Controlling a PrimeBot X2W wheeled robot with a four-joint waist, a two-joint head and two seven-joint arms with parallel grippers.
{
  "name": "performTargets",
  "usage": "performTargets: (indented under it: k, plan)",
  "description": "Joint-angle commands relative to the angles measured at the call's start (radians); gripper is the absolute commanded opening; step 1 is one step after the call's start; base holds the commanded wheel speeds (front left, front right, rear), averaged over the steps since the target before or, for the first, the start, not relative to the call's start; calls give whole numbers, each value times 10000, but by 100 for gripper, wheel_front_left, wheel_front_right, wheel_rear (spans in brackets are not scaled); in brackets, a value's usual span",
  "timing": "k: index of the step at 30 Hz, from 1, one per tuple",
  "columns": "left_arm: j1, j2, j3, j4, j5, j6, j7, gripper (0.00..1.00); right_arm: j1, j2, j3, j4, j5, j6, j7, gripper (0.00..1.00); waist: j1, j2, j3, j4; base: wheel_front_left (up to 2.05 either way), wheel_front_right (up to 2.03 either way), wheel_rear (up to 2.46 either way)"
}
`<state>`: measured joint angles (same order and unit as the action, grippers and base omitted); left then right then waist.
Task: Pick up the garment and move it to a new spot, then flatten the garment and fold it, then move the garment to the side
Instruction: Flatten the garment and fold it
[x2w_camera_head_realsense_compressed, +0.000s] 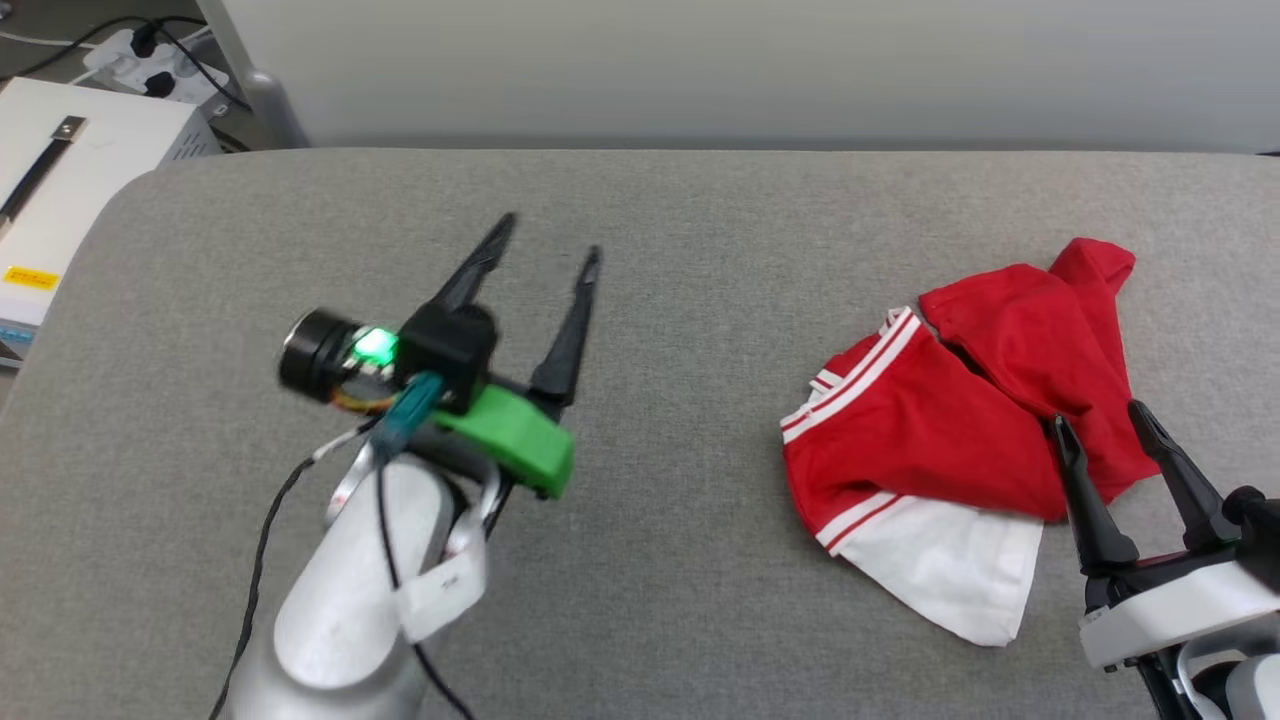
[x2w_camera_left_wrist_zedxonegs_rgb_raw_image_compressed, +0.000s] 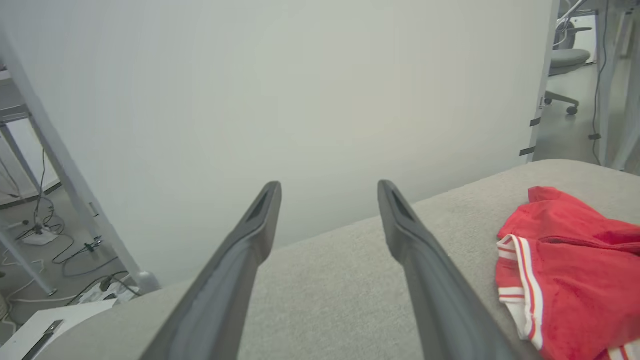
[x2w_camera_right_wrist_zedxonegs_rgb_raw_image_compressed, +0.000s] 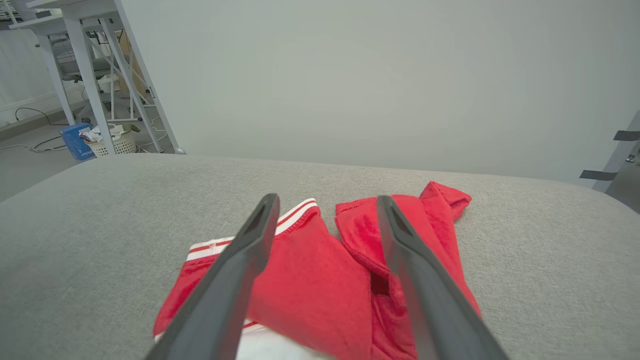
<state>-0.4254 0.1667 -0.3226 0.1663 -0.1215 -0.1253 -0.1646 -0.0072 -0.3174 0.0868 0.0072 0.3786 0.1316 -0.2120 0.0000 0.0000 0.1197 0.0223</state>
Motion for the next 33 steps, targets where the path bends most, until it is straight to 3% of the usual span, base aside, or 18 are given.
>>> performTargets:
  k: [1,9,15,19,25,31,32,33]
  plan:
    - [-702,243,-705,140,-483,-45,482,100,-225,76,27,30,-120,-9,-86,100,0,0,282,-378,0,0,0]
    - [-4237,1303,-4937,539,-4316,-51,4134,100,-803,180,231,443,-264,-9,-263,100,0,0,1078,-1232,0,0,0]
    - [-6011,1486,-7498,996,-6159,-52,6575,100,-1427,293,560,742,-338,-9,-386,100,0,0,1856,-1799,0,0,0]
    - [-6789,1512,-8899,1467,-6902,-52,7517,100,-1963,360,873,966,-417,-9,-440,100,0,0,2396,-2175,0,0,0]
    - [-6848,1417,-9526,2409,-7099,-53,7823,100,-2559,532,1268,1394,-412,-9,-485,100,0,0,2977,-2547,0,0,0]
    - [-5633,1506,-9572,2196,-6229,-53,8724,100,-2713,569,1206,1565,-369,-9,-494,100,0,0,3094,-2488,0,0,0]
    - [-5540,1509,-9572,2129,-6193,-53,8627,45,-2699,566,1165,1582,-385,-9,-495,100,0,0,3073,-2425,0,0,0]
    - [-5485,1500,-9573,2113,-6200,-53,8440,0,-2684,556,1132,1595,-405,-9,-495,100,0,0,3038,-2333,0,0,0]
